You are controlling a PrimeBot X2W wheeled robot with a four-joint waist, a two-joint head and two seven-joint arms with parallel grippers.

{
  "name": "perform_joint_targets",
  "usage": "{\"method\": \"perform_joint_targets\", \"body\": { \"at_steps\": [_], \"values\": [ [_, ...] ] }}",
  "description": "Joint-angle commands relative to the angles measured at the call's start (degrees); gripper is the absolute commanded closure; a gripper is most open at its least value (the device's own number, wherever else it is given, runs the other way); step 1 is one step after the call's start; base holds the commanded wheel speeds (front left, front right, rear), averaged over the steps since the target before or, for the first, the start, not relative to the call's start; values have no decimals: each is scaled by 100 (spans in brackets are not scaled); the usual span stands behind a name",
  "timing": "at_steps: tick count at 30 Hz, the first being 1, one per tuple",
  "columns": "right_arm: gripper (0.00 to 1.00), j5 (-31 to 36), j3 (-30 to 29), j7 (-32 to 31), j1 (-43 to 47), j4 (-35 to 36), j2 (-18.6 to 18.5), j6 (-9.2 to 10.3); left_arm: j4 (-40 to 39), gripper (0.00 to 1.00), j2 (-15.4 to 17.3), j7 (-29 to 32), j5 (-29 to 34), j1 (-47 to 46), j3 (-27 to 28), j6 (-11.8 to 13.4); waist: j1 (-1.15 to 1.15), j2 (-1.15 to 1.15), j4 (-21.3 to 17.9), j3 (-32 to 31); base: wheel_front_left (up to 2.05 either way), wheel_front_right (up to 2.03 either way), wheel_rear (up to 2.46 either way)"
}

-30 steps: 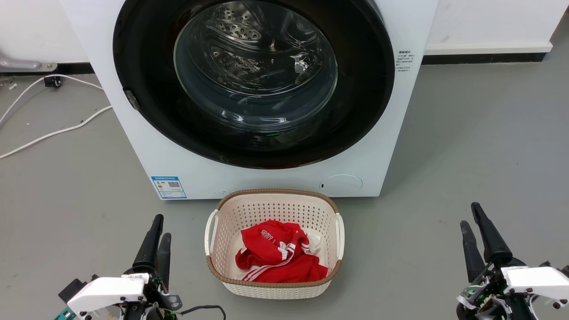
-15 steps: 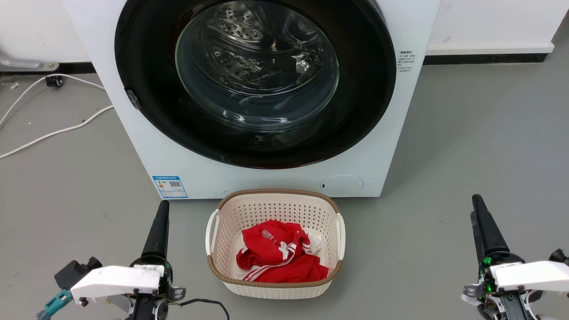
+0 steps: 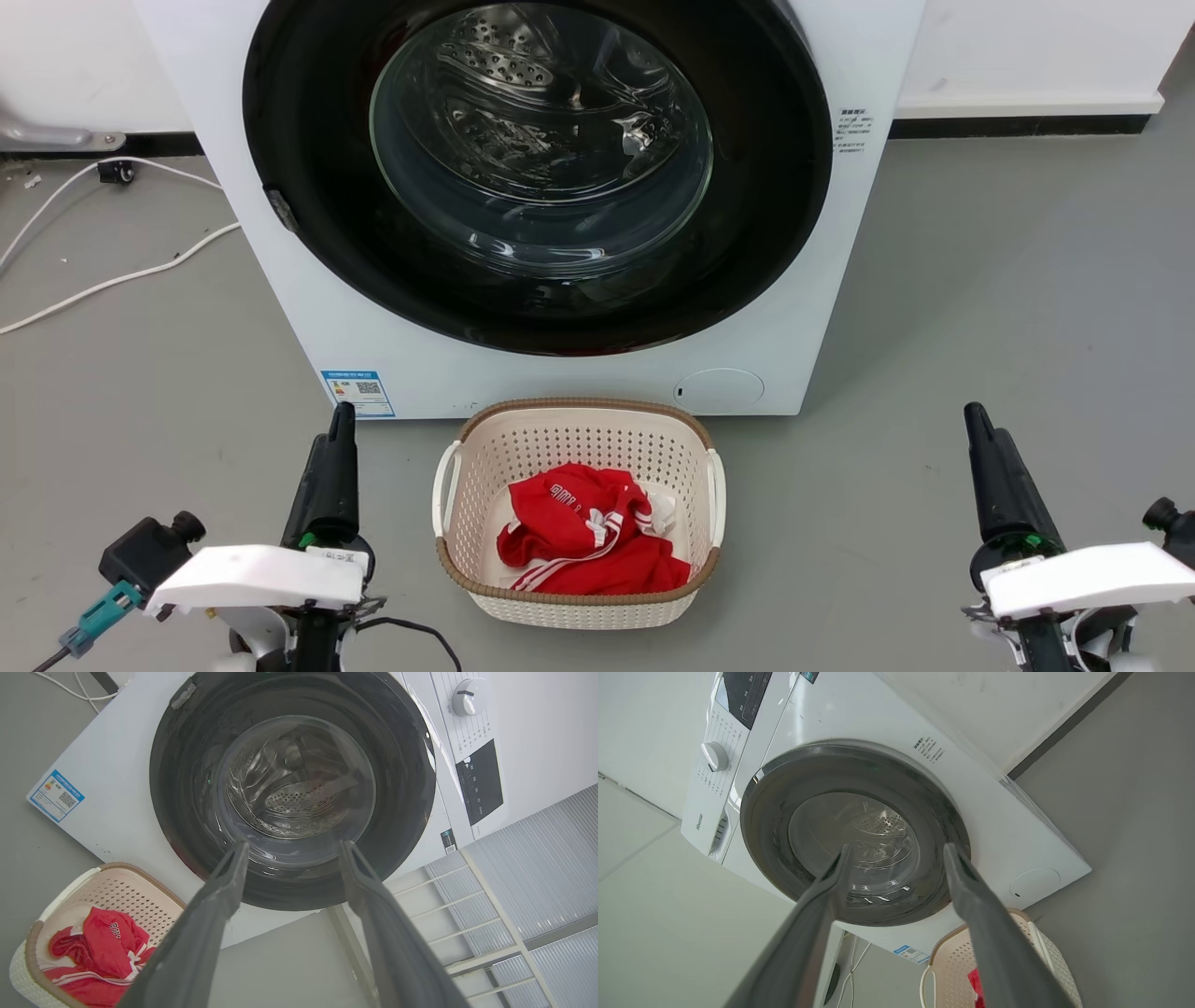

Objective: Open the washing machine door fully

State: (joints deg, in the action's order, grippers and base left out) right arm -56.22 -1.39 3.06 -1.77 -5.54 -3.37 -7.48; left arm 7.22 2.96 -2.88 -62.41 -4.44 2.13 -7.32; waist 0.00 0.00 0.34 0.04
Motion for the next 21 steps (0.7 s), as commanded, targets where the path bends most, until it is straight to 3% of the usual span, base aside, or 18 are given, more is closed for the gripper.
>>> {"method": "perform_joint_targets", "body": {
  "at_steps": [1, 21],
  "values": [
    [0, 311, 10, 63, -5, 131, 1, -1, -115, 0, 20, -64, 279, -122, 3, -8, 0, 0, 1, 0, 0, 0, 0],
    [0, 2259, 55, 415, 120, 197, 18, -1, -221, 0, 12, -420, 2427, -99, -317, 185, 0, 0, 19, 6, 0, 0, 0]
  ]
}}
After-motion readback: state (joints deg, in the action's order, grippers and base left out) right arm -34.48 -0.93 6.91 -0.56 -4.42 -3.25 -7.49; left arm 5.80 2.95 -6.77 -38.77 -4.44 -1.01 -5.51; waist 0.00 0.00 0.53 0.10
